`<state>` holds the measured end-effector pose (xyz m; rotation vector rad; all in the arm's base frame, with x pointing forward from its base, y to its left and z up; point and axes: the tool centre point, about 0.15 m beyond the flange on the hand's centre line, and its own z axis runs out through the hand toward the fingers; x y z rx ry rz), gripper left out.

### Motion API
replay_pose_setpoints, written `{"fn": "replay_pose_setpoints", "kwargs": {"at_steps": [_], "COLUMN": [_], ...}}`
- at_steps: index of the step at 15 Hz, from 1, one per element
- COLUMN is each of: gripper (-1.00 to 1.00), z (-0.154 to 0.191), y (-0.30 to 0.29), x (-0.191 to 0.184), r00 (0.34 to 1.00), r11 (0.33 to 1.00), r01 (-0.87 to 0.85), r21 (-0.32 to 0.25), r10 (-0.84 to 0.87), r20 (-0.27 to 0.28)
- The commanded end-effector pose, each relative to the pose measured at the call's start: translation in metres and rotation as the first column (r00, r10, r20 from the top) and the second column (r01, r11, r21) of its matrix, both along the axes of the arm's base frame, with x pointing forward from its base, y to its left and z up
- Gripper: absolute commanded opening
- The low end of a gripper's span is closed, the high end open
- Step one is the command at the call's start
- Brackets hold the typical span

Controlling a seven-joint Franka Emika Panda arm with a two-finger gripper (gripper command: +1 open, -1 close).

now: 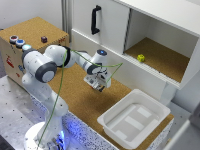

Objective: Push the pink block towards the left

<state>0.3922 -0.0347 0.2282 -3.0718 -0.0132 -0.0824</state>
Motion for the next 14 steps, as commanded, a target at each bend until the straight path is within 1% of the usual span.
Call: {"fn": "replay_pose_setpoints", "kwargs": {"at_steps": [1,3,6,8,11,14], "gripper": [-1.00,-1.00,-1.00,-1.00,-1.00,-1.00], "z": [-0.023,-0.025,-0.028,-0.020,-0.010,-0.015], "y": [0.031,0.045,0.063,0.080,0.113,0.149], "x": [0.030,0.036,0.032,0.030,0.033,0.034], "r00": [1.000,1.000,0.999,0.999,0.999,0.998], "r11": [1.000,1.000,1.000,1.000,0.999,0.998], "r01": [-0.003,-0.025,-0.007,0.022,0.019,-0.021], "r21": [0.002,-0.002,0.005,0.022,0.035,0.053], "r10": [0.003,0.025,0.007,-0.021,-0.018,0.025], "r20": [-0.005,-0.020,-0.042,-0.035,-0.029,-0.063]}}
